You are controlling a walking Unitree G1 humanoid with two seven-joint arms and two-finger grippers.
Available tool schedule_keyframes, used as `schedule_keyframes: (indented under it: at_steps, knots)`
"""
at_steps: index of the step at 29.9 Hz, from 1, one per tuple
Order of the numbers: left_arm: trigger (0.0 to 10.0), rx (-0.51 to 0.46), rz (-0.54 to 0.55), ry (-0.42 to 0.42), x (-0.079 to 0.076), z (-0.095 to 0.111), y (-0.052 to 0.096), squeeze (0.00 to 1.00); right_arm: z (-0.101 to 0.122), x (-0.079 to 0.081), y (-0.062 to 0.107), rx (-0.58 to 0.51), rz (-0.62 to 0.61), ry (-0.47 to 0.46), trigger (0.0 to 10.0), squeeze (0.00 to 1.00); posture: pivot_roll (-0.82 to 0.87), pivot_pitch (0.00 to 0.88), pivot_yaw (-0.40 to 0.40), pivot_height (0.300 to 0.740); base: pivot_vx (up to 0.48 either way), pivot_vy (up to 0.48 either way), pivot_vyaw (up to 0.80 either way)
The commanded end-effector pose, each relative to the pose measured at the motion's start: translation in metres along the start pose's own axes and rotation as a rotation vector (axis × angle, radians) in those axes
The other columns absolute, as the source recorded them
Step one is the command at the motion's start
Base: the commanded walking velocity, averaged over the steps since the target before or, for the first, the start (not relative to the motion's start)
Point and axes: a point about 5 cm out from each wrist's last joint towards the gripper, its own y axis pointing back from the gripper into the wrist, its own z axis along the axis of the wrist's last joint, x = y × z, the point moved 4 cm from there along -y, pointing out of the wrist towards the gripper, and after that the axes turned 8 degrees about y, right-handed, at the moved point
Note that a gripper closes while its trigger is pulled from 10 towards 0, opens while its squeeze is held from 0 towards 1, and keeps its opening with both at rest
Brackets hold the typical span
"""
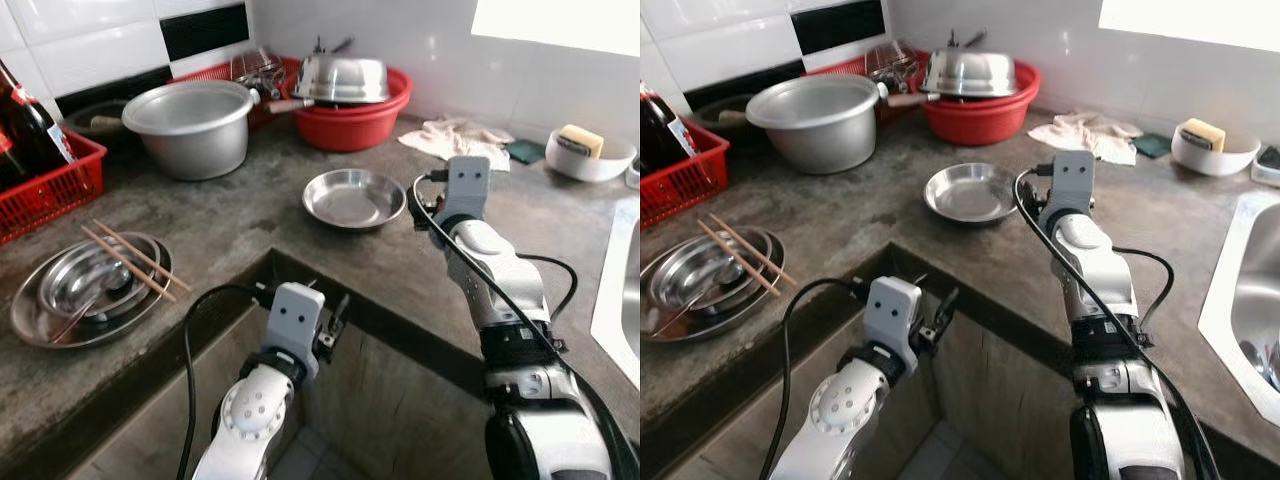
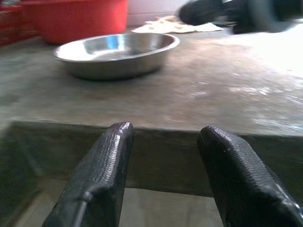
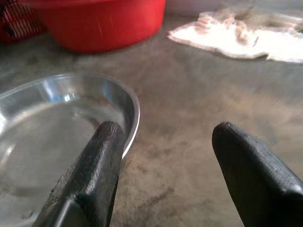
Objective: Kitchen organization
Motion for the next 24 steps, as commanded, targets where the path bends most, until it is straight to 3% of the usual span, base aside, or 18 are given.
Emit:
schedule_keyframes:
  at_steps: [1, 13, 24]
  knots:
    - [10.0, -0.007, -0.037, -0.018, -0.008, 0.001, 0.003, 0.0, 0.003, 0.001, -0.004, 0.021, 0.013, -0.032, 10.0, 0.0, 0.06, 0.071, -0.04, 0.74, 0.0, 0.0, 0.0]
    - [10.0, 0.005, -0.034, -0.015, -0.015, -0.005, 0.01, 0.0, 0.013, 0.012, -0.024, 0.087, 0.06, -0.182, 10.0, 0.0, 0.07, 0.084, -0.072, 0.74, 0.0, 0.0, 0.0]
    - [10.0, 0.0, -0.018, -0.016, -0.015, -0.005, 0.011, 0.0, -0.001, 0.021, -0.029, 0.195, 0.065, -0.167, 10.0, 0.0, 0.07, 0.082, -0.087, 0.74, 0.0, 0.0, 0.0]
